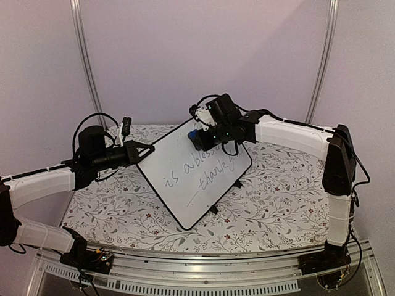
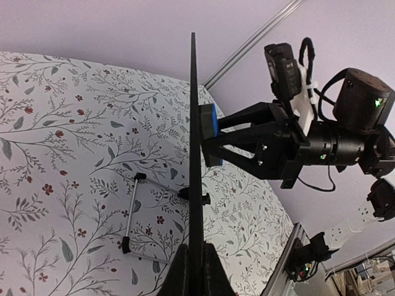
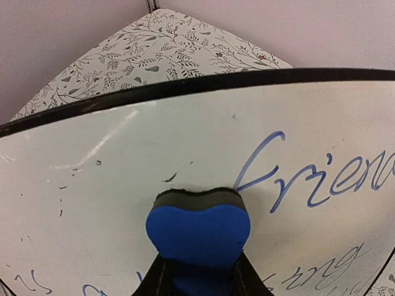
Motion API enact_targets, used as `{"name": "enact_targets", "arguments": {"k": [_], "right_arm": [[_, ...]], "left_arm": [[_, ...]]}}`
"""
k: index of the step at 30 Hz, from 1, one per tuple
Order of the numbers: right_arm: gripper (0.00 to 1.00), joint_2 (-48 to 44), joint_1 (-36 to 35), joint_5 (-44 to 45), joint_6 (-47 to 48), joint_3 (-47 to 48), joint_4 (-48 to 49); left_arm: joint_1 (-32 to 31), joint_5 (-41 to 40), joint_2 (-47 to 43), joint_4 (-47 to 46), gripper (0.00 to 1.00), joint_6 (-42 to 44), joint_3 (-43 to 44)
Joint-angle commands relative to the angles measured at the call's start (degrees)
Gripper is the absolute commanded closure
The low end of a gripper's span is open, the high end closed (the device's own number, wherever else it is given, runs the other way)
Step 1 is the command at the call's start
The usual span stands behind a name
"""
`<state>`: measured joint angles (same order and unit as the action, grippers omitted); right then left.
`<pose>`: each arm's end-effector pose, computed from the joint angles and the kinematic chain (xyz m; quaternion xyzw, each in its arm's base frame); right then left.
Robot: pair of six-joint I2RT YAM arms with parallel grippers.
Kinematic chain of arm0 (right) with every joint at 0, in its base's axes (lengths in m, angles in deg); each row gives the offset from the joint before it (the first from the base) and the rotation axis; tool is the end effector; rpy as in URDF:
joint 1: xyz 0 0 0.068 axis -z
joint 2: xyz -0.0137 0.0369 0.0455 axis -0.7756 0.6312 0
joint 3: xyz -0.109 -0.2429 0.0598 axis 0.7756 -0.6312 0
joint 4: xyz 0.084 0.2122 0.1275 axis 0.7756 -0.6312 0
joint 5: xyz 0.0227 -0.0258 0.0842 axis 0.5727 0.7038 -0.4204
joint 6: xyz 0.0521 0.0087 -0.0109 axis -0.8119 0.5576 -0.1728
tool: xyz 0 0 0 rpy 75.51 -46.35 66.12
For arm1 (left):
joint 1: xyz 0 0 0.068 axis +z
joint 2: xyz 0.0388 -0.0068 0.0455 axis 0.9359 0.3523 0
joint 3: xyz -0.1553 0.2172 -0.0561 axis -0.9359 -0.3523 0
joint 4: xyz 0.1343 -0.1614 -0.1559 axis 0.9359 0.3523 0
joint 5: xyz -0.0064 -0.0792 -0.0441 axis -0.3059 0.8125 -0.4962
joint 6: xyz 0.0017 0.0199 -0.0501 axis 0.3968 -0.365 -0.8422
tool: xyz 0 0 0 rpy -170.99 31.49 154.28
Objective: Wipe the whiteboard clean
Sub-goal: Erase the whiteboard on the whiteboard stand.
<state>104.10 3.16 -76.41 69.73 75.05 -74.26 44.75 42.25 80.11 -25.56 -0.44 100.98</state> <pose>0.3235 0.3531 0.2865 -0.3340 0.8349 0.1678 0.4040 0.2326 -0.1251 0.2579 0.0617 0.7755 -0.4740 0.4124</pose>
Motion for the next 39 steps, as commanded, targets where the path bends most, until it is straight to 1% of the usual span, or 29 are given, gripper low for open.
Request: {"name": "enact_targets", "arguments": {"k": [1,6,16,23,34,39], "right_arm": [[1.0,-1.0,0.9,0.5,-0.6,-7.4,-1.7],[1.0,-4.0,1.1,0.6,-1.5,-12.0,-0.3],[1.0,-5.8,1.2,0.2,-2.6,-14.9,0.7],[1.0,-3.7,1.5,0.4,-1.8,-9.5,0.8],[1.0,2.8,2.3,1.7,0.5,3.8,-1.6],[1.0,3.7,2.4,1.8,0.6,3.8,-1.9]], "left_arm": [[-1.5,7.0,-2.8,-5.3,1.0,1.8,0.7],[-1.6,7.0,-2.7,-5.4,1.0,1.7,0.6],[-1.5,6.9,-2.9,-5.3,1.0,1.8,0.6],[-1.5,7.1,-2.7,-5.5,1.0,1.7,0.5],[-1.5,7.2,-2.7,-5.5,1.0,1.7,0.6],[-1.5,7.3,-2.8,-5.4,1.0,1.7,0.6]]}}
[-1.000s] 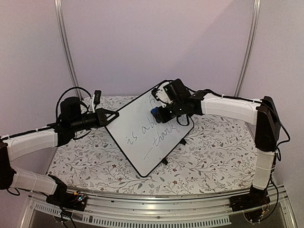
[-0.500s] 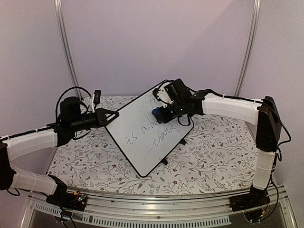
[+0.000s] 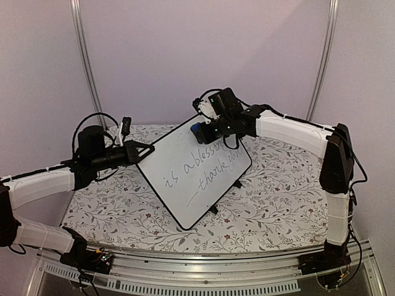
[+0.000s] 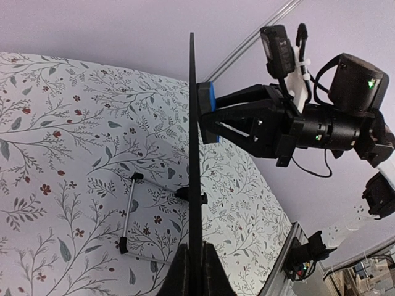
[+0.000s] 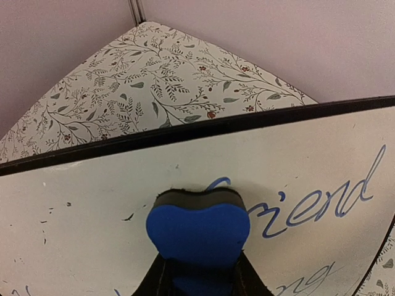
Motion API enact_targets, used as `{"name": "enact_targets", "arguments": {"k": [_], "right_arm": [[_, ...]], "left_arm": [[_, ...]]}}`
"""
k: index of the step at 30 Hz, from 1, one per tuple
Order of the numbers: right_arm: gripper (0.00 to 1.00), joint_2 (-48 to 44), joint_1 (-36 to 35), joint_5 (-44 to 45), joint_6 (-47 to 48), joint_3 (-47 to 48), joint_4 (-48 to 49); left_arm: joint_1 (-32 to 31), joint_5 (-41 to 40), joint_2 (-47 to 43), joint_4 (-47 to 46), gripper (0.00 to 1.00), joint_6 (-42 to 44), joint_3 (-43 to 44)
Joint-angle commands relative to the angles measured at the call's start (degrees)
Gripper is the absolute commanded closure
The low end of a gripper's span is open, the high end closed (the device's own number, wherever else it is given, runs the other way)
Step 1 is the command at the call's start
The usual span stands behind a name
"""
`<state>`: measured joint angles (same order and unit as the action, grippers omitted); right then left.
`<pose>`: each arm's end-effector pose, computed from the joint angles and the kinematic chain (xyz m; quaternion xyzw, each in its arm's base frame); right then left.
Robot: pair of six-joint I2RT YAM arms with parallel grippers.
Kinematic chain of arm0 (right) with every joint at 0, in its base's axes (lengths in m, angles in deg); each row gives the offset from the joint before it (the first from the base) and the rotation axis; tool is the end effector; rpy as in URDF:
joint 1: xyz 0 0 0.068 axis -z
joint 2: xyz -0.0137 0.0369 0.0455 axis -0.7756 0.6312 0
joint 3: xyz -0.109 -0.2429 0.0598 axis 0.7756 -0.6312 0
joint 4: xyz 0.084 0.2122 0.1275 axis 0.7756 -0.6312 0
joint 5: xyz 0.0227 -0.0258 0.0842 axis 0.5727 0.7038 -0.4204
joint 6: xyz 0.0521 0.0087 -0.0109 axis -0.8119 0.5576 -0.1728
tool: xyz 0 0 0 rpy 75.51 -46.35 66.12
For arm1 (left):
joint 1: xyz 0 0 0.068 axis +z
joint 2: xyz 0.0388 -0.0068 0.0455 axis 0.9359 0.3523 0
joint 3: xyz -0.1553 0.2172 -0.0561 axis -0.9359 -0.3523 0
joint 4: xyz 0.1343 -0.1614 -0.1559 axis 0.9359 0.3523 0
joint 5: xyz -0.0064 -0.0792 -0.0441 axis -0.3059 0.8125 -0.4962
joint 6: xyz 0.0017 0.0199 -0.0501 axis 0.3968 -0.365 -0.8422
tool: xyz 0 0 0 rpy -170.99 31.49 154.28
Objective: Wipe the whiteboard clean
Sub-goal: Erase the whiteboard on the whiteboard stand.
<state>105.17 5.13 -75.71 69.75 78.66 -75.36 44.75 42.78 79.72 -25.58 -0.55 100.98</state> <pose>0.3396 0.3455 0.2976 -0.3149 0.8363 0.1605 0.4192 0.2315 -0.1249 0.2596 0.0648 0.7730 -0.4780 0.4121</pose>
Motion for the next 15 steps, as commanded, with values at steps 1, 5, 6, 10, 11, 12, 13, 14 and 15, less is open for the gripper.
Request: {"name": "enact_targets", "arguments": {"k": [1,5,6,10,11,12,13,14,15], "right_arm": [[1.0,2.4,0.4,0.8,0.4,-0.6,-0.9],[1.0,0.7,0.4,-0.1,-0.3,-5.5,-0.8],[1.0,0.1,0.4,-0.4,-0.5,-6.9,-0.7],[1.0,-2.7,0.4,-0.1,-0.9,-12.6,0.5],[1.0,-3.4,0.4,0.0,-1.0,-13.6,0.7],[1.0,-3.8,0.4,-0.1,-1.0,-14.3,0.9],[1.0,-4.3,0.4,-0.1,-1.0,-14.7,1.0],[1.0,-4.5,0.4,-0.1,-1.1,-14.8,1.1],[1.0,-4.5,0.3,-0.1,-1.0,-14.7,1.0]], "left_arm": [[-1.5,6.7,-2.4,-5.4,1.0,1.8,0.6],[-1.5,6.8,-2.5,-5.4,1.0,1.8,0.6],[-1.5,6.8,-2.4,-5.5,1.0,1.8,0.6],[-1.5,6.8,-2.3,-5.5,1.0,1.7,0.6],[-1.5,6.9,-2.2,-5.6,1.0,1.7,0.6],[-1.6,6.9,-2.2,-5.6,1.0,1.7,0.5],[-1.5,6.9,-2.1,-5.7,1.0,1.6,0.6],[-1.5,6.9,-2.2,-5.7,1.0,1.6,0.5],[-1.5,6.9,-2.1,-5.8,1.0,1.6,0.5]]}}
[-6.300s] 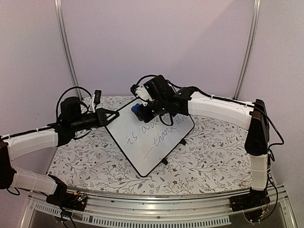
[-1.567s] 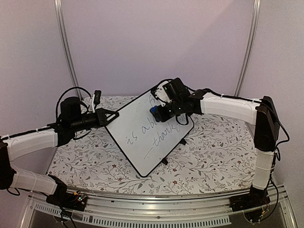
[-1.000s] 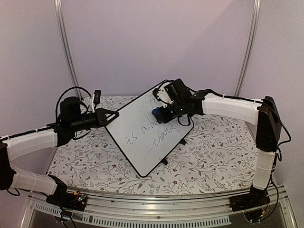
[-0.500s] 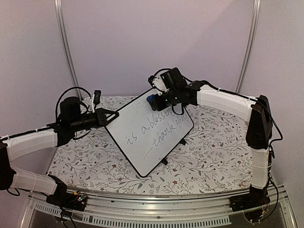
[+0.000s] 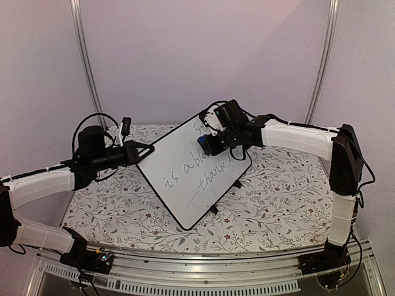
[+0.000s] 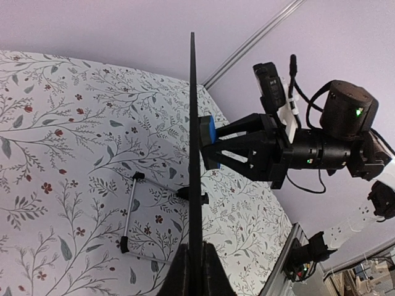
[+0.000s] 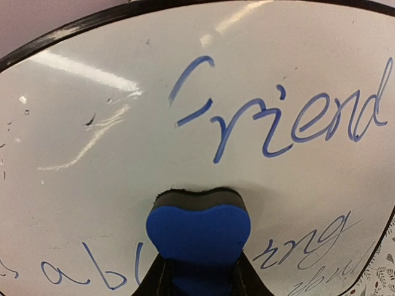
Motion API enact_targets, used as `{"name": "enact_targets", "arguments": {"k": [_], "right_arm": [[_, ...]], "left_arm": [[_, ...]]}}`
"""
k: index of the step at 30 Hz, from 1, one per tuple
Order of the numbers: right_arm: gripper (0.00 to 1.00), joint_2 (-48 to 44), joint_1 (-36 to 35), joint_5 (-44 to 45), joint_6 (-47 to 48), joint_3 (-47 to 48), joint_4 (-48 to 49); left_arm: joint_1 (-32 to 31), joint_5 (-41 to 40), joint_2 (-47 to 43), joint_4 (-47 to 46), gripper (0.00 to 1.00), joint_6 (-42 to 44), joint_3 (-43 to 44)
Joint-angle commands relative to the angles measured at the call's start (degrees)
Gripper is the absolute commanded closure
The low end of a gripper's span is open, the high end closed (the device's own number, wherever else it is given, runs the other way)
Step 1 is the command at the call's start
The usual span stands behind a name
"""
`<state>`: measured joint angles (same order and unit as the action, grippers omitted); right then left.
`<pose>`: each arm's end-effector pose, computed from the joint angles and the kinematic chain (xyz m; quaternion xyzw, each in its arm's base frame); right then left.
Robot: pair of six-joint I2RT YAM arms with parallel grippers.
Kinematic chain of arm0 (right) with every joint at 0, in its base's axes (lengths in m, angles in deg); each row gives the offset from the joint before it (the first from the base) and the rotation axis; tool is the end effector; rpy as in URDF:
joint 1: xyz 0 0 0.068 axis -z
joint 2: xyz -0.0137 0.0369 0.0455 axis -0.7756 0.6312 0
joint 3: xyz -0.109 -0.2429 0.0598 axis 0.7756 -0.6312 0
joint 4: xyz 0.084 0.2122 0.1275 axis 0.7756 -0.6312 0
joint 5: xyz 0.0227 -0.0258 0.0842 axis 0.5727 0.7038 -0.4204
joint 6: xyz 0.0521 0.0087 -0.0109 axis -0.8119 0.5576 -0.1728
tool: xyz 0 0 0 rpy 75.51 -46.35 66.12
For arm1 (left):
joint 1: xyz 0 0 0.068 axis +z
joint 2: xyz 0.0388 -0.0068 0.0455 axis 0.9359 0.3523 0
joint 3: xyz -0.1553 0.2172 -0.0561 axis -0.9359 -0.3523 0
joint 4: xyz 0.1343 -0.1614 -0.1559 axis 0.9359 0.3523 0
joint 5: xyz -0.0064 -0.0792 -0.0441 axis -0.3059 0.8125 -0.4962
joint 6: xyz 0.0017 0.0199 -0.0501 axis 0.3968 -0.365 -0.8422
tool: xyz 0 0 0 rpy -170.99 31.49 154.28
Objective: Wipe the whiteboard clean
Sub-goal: Erase the whiteboard on the whiteboard stand.
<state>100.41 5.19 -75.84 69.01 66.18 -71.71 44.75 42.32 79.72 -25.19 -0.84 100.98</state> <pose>0.3227 0.3276 0.2671 -0.3159 0.8523 0.1502 0.3889 0.2315 -0.1247 0.2589 0.0594 0.7756 -0.4759 0.4105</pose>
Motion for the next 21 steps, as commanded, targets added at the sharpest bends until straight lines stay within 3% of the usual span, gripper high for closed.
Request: {"name": "enact_targets", "arguments": {"k": [1,14,21], "right_arm": [[1.0,0.3,0.3,0.0,-0.3,-1.8,-2.6],[1.0,7.3,2.4,-1.1,0.8,14.1,-5.4],[1.0,10.0,2.4,-2.0,1.3,17.9,-6.8]], "left_arm": [[-1.5,7.5,-2.0,-6.2,1.0,1.8,0.5],[-1.5,7.5,-1.9,-6.1,1.0,2.1,0.6],[-1.5,7.6,-1.8,-6.1,1.0,2.1,0.7]]}}
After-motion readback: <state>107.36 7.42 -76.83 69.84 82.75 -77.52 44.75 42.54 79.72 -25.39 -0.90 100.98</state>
